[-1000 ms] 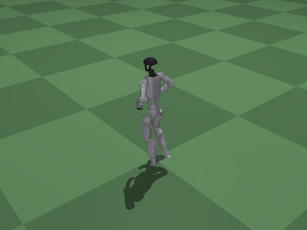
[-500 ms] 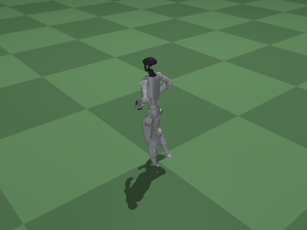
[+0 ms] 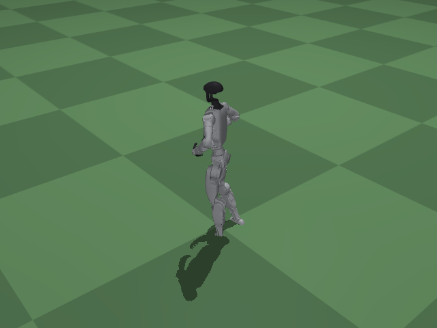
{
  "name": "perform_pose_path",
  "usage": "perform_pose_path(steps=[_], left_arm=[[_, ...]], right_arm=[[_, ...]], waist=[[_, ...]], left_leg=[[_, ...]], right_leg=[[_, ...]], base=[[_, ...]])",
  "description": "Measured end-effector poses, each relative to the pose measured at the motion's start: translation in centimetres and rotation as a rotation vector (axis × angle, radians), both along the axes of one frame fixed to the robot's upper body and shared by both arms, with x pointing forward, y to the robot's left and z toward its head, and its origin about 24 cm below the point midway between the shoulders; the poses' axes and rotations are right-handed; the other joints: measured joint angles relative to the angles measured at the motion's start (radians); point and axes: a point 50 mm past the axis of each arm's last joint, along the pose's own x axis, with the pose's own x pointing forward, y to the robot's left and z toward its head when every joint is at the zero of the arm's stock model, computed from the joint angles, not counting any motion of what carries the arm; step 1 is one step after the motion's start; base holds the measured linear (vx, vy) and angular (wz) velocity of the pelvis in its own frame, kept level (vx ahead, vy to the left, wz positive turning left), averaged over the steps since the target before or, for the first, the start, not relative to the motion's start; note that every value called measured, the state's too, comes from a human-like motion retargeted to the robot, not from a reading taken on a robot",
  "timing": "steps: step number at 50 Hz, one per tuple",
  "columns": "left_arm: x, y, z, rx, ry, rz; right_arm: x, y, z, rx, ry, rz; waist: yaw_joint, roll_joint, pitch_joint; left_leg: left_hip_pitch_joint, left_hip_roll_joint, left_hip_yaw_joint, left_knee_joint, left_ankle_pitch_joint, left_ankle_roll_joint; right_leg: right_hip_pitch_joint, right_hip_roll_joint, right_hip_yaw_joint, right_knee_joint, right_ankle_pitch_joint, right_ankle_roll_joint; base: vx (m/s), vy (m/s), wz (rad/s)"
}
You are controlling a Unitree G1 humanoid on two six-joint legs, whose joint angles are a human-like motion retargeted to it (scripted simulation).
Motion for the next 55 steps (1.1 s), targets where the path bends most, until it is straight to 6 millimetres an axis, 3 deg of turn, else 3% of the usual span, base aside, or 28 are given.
perform_pose_path(steps=[13, 18, 25, 31, 33, 35, 37, 39, 41, 48, 50, 52, 55], left_arm=[[-0.1, -0.3, 0.0, -0.087, 0.082, 0.093], [-1.0, -0.3, -0.9, -0.125, 0.175, 0.178], [-2.7, 0.8, -2.7, -0.085, 0.286, 0.240], [-3.1, 1.7, -3.1, -0.028, 0.313, 0.190], [-3.0, 1.7, -3.1, -0.016, 0.320, 0.161], [-3.0, 1.6, -3.1, -0.003, 0.325, 0.121], [-2.7, 1.3, -3.0, 0.003, 0.325, 0.058], [-2.6, 0.8, -2.9, 0.008, 0.326, -0.012], [-2.6, 0.7, -2.8, 0.021, 0.326, -0.080], [-2.5, 1.7, -1.5, 0.059, 0.308, -0.282], [-2.3, 2.6, -0.7, 0.061, 0.292, -0.312], [-2.6, 3.3, -0.7, 0.075, 0.295, -0.299], [-3.1, 5.1, -1.2, 0.110, 0.288, -0.240]], right_arm=[[2.4, 0.1, 2.4, 0.025, -0.153, -0.042], [4.0, 0.1, 3.3, 0.021, -0.255, -0.086], [5.1, 0.0, 2.8, -0.011, -0.296, -0.120], [4.7, -0.3, 1.9, -0.055, -0.242, -0.066], [4.3, -0.5, 1.5, -0.075, -0.209, -0.036], [3.8, -0.8, 1.1, -0.097, -0.167, 0.003], [3.3, -1.2, 0.7, -0.121, -0.114, 0.051], [2.7, -1.6, 0.2, -0.140, -0.051, 0.089], [1.9, -2.0, -0.4, -0.154, 0.013, 0.123], [-0.2, -5.0, -1.1, -0.266, 0.193, 0.266], [-0.3, -7.0, -0.6, -0.352, 0.215, 0.312], [-0.6, -9.0, -0.8, -0.450, 0.253, 0.317], [-1.1, -12.8, -1.0, -0.624, 0.302, 0.303]], waist=[[-0.031, 0.040, -0.008], [-0.031, 0.058, -0.017], [-0.037, 0.072, -0.033], [-0.063, 0.065, -0.042], [-0.077, 0.056, -0.039], [-0.093, 0.044, -0.032], [-0.131, 0.013, -0.017], [-0.175, -0.036, -0.013], [-0.202, -0.078, -0.015], [-0.235, -0.159, -0.009], [-0.210, -0.119, 0.025], [-0.200, -0.131, 0.022], [-0.169, -0.079, 0.020]], left_leg=[[-0.056, 0.032, -0.017, 0.001, 0.010, -0.042], [-0.081, 0.041, -0.007, 0.001, 0.011, -0.046], [-0.107, 0.039, 0.021, 0.000, 0.008, -0.045], [-0.113, 0.012, 0.006, -0.002, 0.007, -0.047], [-0.105, -0.006, -0.007, -0.003, 0.005, -0.044], [-0.085, -0.026, -0.017, -0.005, -0.002, -0.038], [-0.063, -0.085, -0.066, -0.003, 0.005, -0.033], [-0.048, -0.165, -0.131, -0.009, 0.036, -0.032], [-0.030, -0.220, -0.172, -0.015, 0.050, -0.032], [0.050, -0.294, -0.270, -0.021, 0.046, -0.045], [0.081, -0.236, -0.276, -0.005, 0.005, -0.057], [0.102, -0.247, -0.284, -0.011, 0.000, -0.054], [0.113, -0.189, -0.281, 0.001, -0.051, -0.056]], right_leg=[[0.003, 0.043, -0.057, -0.059, 0.034, -0.017], [-0.005, 0.056, -0.078, -0.080, 0.048, -0.024], [-0.027, 0.055, -0.097, -0.080, 0.063, -0.024], [-0.075, 0.006, -0.087, 0.047, 0.049, -0.028], [-0.107, -0.034, -0.080, 0.145, 0.049, -0.037], [-0.153, -0.107, -0.095, 0.278, 0.115, -0.057], [-0.254, -0.123, 0.044, 0.418, 0.080, -0.019], [-0.351, -0.056, 0.255, 0.505, -0.082, 0.044], [-0.403, -0.047, 0.343, 0.593, -0.127, 0.067], [-0.495, -0.041, 0.407, 0.690, -0.088, 0.110], [-0.485, 0.010, 0.365, 0.627, -0.052, 0.110], [-0.515, -0.007, 0.367, 0.578, -0.029, 0.128], [-0.531, 0.015, 0.326, 0.408, 0.031, 0.143]], base=[[-0.01, 0.00, 0.27], [-0.01, 0.03, 0.25], [-0.01, 0.08, 0.27], [-0.02, 0.13, 0.44], [-0.01, 0.15, 0.64], [0.01, 0.16, 0.75], [-0.06, 0.10, 1.81], [-0.06, 0.03, 2.33], [0.04, 0.03, 1.58], [0.10, -0.02, 0.89], [0.16, -0.07, 0.14], [0.16, -0.06, 0.23], [0.20, -0.08, -0.01]])
